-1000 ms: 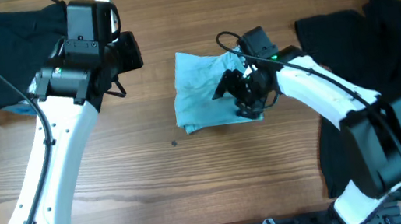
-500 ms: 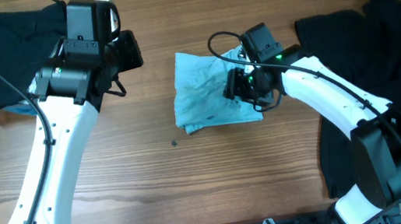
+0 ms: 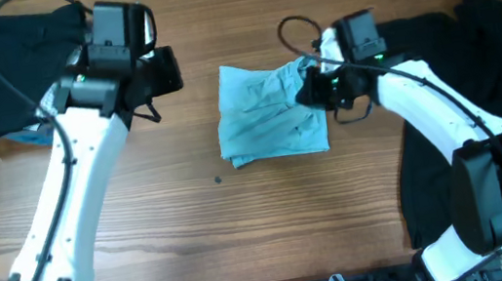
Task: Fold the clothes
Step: 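Lift the right gripper and move the left gripper toward the bundle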
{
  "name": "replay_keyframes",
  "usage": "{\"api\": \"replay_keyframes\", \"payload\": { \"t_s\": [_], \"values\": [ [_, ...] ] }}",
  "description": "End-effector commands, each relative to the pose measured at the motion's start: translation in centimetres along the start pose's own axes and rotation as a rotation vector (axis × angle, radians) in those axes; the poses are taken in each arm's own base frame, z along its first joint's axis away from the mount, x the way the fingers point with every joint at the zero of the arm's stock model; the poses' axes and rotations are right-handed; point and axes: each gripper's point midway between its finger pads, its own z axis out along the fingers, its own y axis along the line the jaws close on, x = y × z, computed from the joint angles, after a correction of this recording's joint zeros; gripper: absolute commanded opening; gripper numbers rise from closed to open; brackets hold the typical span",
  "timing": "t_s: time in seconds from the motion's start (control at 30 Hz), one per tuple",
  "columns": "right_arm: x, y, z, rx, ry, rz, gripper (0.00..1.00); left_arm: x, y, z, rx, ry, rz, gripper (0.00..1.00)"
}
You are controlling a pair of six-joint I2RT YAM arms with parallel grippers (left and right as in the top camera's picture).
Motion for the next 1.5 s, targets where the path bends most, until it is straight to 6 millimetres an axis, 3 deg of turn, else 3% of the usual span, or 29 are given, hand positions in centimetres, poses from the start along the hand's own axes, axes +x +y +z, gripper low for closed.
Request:
{"api": "replay_keyframes", "payload": {
  "t_s": [0.0,0.07,0.13,0.2,0.27,0.33,0.4,0.43,0.47,0.5,0.53,0.57,0.6,0.63,0.67,0.73,0.8,0.83,0.93,1.0,1.07,1.13,1.2,1.23,1.33,1.37,1.43,1.47],
  "values": [
    [4.1,-4.2,2.3,0.223,0.139,0.303,0.04,2.4,-2.2,3.4,0.133,0.153,-0.009,0.34],
    [5.5,-6.9,2.1,0.360,0.169,0.372,0.04,3.6,-2.7,5.1,0.159,0.223,-0.017,0.38],
    [5.1,-7.1,1.5,0.349,0.165,0.323,0.04,4.4,-2.4,6.6,0.146,0.265,-0.022,0.46],
    [3.4,-5.6,0.4,0.265,0.123,0.237,0.04,4.9,-2.3,7.6,0.138,0.289,-0.025,0.47],
    [0.1,-1.6,-2.0,0.096,0.012,0.018,0.04,5.3,-2.1,8.3,0.131,0.310,-0.027,0.48],
    [-3.2,0.9,-4.7,0.048,-0.158,-0.105,0.06,5.6,-2.2,8.9,0.137,0.323,-0.030,0.48],
    [-6.3,2.1,-6.2,0.036,-0.309,-0.133,0.52,5.6,-3.1,9.5,0.186,0.330,-0.035,0.48],
    [-7.6,2.3,-6.2,0.032,-0.363,-0.143,0.63,5.5,-3.3,10.0,0.195,0.330,-0.035,0.49],
    [-8.4,2.3,-5.8,0.029,-0.388,-0.140,0.64,5.7,-3.4,10.5,0.200,0.337,-0.037,0.50],
    [-9.1,2.2,-5.1,0.024,-0.401,-0.141,0.64,5.9,-3.4,10.9,0.206,0.349,-0.040,0.51],
    [-9.7,1.8,-4.1,0.018,-0.405,-0.126,0.50,6.2,-3.5,11.2,0.211,0.362,-0.043,0.50],
    [-10.0,1.2,-2.6,0.009,-0.390,-0.091,0.29,6.4,-3.4,11.5,0.208,0.371,-0.044,0.50],
    [-9.9,1.0,-1.3,-0.011,-0.365,-0.091,0.15,6.5,-3.4,11.7,0.207,0.374,-0.045,0.50],
    [-9.4,0.6,0.4,-0.035,-0.315,-0.084,0.08,6.4,-3.4,11.7,0.208,0.370,-0.044,0.50],
    [-8.1,0.1,1.7,-0.050,-0.246,-0.063,0.04,6.4,-3.4,11.7,0.209,0.367,-0.043,0.50],
    [-5.9,-2.5,2.5,0.040,-0.151,0.012,0.04,6.4,-3.4,11.7,0.209,0.367,-0.043,0.50],
    [-3.7,-6.5,2.1,0.227,-0.094,0.131,0.04,6.4,-3.4,11.7,0.209,0.367,-0.043,0.50],
    [-1.9,-9.8,1.0,0.385,-0.062,0.247,0.04,6.4,-3.4,11.7,0.209,0.367,-0.043,0.55],
    [-1.4,-10.9,0.4,0.438,-0.055,0.278,0.04,6.3,-3.4,11.7,0.209,0.366,-0.043,0.65],
    [-1.4,-10.4,-0.5,0.412,-0.054,0.269,0.04,6.4,-3.4,11.7,0.208,0.367,-0.043,0.70],
    [-2.5,-7.2,-1.2,0.270,-0.065,0.096,0.07,6.4,-3.4,11.8,0.208,0.368,-0.043,0.69],
    [-3.8,-0.7,-2.8,-0.009,-0.112,-0.230,0.10,6.6,-3.4,11.9,0.206,0.375,-0.045,0.59],
    [-6.0,2.5,-5.0,-0.103,-0.239,-0.316,0.04,7.7,-3.2,12.1,0.209,0.404,-0.051,0.41],
    [-6.9,3.0,-5.2,-0.118,-0.275,-0.313,0.04,8.3,-3.3,12.2,0.219,0.422,-0.056,0.31],
    [-8.3,1.6,-3.1,-0.103,-0.285,-0.193,0.04,9.5,-3.8,12.1,0.261,0.462,-0.069,0.23],
    [-8.2,0.6,-1.6,-0.097,-0.258,-0.129,0.04,9.6,-3.8,12.1,0.260,0.466,-0.070,0.24],
    [-7.1,-2.2,2.4,-0.072,-0.160,0.022,0.04,9.6,-3.8,12.0,0.259,0.466,-0.070,0.38],
    [-6.2,-3.2,3.5,-0.052,-0.120,0.070,0.04,9.6,-3.8,12.1,0.259,0.466,-0.070,0.42]
  ]
}}
